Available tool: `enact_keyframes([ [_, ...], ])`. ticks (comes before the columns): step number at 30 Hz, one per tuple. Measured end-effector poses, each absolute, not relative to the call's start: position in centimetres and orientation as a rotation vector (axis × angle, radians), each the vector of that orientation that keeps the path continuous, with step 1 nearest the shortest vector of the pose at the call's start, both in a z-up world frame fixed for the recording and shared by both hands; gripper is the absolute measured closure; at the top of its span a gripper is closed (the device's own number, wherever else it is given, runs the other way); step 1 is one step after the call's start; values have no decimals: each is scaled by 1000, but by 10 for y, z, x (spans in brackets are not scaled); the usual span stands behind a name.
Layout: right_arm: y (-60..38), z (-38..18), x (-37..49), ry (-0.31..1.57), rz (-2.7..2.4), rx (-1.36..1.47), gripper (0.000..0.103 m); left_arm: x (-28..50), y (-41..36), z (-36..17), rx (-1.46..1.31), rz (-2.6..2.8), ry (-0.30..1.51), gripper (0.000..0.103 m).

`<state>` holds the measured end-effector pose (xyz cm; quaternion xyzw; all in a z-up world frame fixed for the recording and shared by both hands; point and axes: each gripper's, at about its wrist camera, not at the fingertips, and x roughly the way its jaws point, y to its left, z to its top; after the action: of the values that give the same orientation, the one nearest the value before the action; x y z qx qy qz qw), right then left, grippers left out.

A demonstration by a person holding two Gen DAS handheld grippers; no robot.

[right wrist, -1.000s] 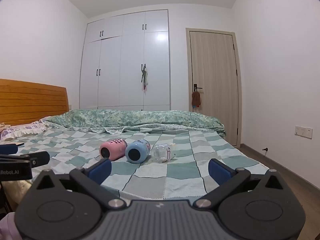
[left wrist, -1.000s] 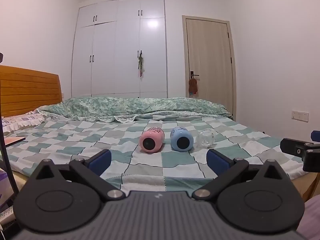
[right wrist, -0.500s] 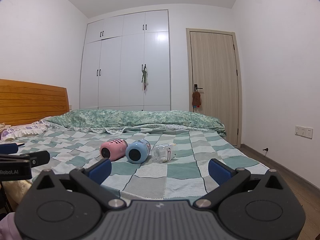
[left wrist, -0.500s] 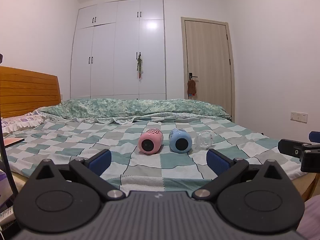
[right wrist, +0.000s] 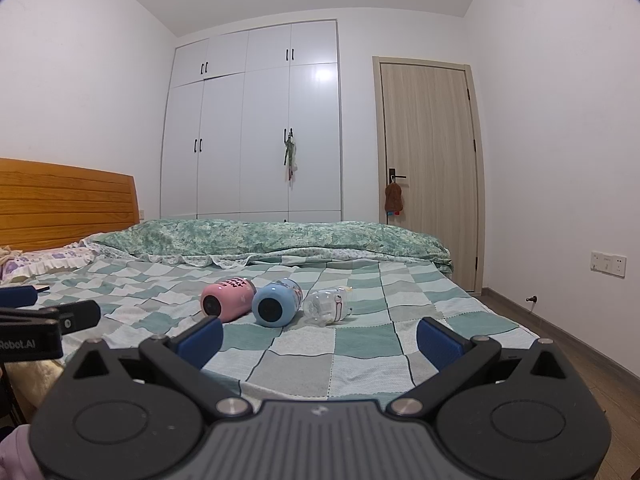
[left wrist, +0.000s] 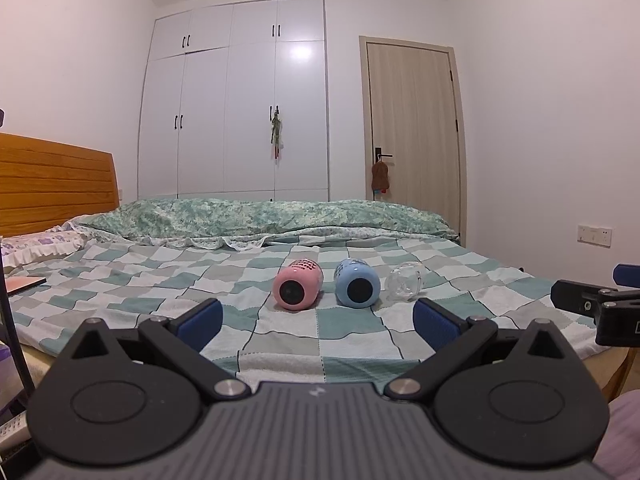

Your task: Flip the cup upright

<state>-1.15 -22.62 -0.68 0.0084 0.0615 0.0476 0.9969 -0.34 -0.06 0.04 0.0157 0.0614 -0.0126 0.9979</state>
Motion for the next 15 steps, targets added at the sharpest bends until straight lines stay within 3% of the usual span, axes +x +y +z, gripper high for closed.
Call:
enact_keyframes([
  [15, -226, -7, -12, 123, 96, 18, 0, -8, 1, 4, 29, -37, 115, 0],
])
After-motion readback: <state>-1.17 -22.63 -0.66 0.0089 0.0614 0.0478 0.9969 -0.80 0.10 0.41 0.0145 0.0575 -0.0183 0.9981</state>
